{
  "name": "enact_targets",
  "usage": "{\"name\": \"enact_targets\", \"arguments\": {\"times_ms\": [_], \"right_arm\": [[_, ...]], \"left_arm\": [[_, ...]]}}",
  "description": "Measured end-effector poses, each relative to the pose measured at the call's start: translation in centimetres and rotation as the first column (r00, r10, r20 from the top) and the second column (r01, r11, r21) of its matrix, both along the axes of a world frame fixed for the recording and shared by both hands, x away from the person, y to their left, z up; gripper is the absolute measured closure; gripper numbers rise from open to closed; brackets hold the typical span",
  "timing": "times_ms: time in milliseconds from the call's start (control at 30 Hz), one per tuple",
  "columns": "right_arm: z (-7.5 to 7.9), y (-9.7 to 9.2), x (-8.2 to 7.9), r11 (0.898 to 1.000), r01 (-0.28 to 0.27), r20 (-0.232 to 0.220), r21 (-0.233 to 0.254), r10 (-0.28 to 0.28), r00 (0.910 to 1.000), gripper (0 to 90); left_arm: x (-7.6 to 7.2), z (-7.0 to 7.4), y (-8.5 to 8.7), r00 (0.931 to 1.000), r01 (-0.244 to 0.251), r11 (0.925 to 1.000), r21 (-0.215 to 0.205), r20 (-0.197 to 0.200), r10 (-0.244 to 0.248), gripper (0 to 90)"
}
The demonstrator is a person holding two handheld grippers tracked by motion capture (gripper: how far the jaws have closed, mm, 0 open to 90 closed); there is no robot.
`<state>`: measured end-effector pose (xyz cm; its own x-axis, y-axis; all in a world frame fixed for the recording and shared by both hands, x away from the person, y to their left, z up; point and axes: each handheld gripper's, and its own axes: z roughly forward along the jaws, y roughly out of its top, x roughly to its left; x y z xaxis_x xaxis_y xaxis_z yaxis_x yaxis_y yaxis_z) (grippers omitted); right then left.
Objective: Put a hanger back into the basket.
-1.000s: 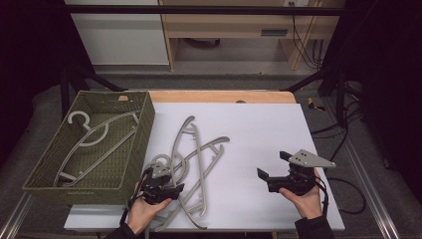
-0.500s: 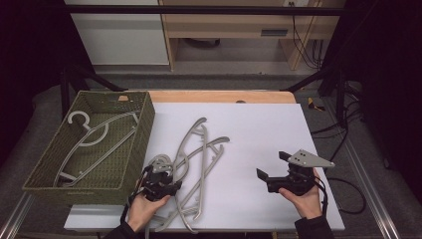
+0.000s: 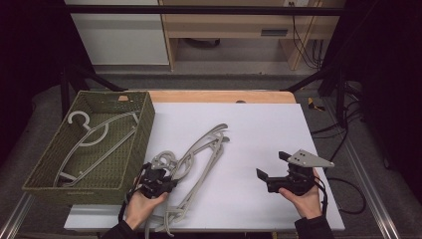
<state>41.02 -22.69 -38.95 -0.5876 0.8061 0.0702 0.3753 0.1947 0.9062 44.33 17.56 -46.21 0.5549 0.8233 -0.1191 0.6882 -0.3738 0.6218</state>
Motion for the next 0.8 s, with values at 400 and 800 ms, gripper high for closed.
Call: {"name": "enact_targets", "arguments": {"times_ms": [400,800], "right_arm": [[-0.2,0.1,0.1,1.0,-0.003,-0.005,-0.005,0.003,1.0,3.5],[-0.1,0.0,0.1,1.0,-0.003,0.0,0.002,0.003,1.0,3.6]], "left_arm": [[0.5,0.2,-0.4,0.9991,0.001,1.0,0.0,-0.042,-0.001,72.6],[-0.1,1.8,0.2,0.9997,0.011,0.9998,-0.016,0.024,-0.011,81.5]]}}
